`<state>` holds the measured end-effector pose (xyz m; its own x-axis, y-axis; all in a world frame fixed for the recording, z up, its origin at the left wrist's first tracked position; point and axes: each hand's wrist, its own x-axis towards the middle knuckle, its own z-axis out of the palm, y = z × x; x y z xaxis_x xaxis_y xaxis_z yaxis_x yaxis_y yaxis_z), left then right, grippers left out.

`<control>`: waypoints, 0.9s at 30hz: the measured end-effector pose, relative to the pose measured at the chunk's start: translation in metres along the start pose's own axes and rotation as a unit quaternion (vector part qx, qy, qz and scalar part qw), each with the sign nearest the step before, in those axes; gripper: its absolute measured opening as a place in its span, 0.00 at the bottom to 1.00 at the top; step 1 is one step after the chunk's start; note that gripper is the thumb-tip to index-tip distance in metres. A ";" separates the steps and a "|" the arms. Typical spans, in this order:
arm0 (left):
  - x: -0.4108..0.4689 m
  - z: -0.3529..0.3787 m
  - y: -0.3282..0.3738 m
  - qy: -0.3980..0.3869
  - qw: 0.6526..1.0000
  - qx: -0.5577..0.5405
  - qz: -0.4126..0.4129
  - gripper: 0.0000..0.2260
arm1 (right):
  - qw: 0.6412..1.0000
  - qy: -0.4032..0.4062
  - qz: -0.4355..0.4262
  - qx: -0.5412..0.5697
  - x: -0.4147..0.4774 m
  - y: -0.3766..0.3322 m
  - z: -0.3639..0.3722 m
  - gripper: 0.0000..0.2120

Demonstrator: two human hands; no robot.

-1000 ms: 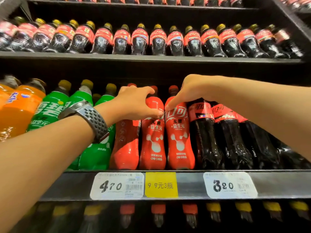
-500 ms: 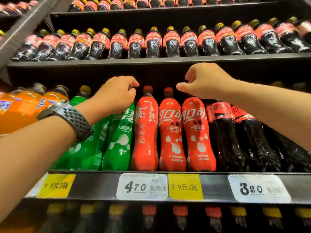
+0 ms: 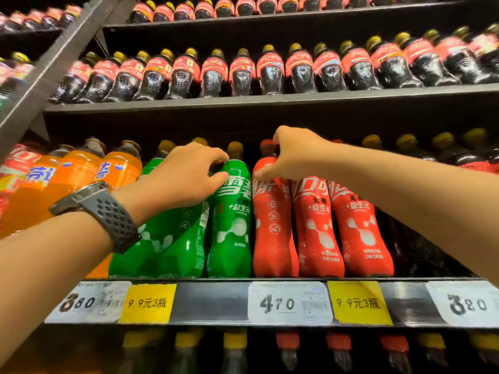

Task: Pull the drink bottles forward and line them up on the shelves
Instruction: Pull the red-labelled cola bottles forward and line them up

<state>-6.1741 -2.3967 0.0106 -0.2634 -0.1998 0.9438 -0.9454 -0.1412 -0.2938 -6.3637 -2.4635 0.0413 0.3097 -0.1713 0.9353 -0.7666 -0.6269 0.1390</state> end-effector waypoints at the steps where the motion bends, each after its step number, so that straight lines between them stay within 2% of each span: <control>1: -0.001 -0.001 -0.005 0.005 1.000 -0.017 0.006 0.17 | 1.000 -0.018 0.009 -0.001 0.001 0.001 -0.004 0.38; 4: -0.002 -0.002 -0.017 0.045 0.998 -0.034 0.001 0.16 | 0.998 -0.052 0.037 -0.004 0.004 0.001 -0.012 0.38; 8: -0.003 -0.001 -0.028 0.061 0.996 -0.046 -0.035 0.19 | 0.999 -0.023 0.042 -0.005 0.006 -0.009 -0.004 0.36; 14: -0.012 0.001 -0.043 0.053 0.995 -0.076 -0.040 0.17 | 0.995 -0.060 0.074 -0.033 0.006 -0.009 -0.004 0.31; 16: -0.013 -0.001 -0.044 0.051 0.994 -0.084 -0.044 0.16 | 0.996 -0.057 0.061 -0.036 0.004 -0.009 -0.003 0.28; 20: -0.012 -0.009 -0.052 0.051 0.995 -0.072 -0.055 0.14 | 0.998 -0.024 0.042 -0.044 0.000 -0.012 -0.006 0.34; 27: -0.021 -0.018 -0.067 0.010 0.995 -0.039 -0.093 0.15 | 0.997 -0.053 0.045 -0.038 0.003 -0.004 -0.006 0.32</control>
<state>-6.1083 -2.3654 0.0129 -0.0850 -0.1588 0.9836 -0.9901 -0.0975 -0.1013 -6.3626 -2.4572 0.0456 0.2918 -0.3054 0.9064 -0.8332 -0.5465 0.0841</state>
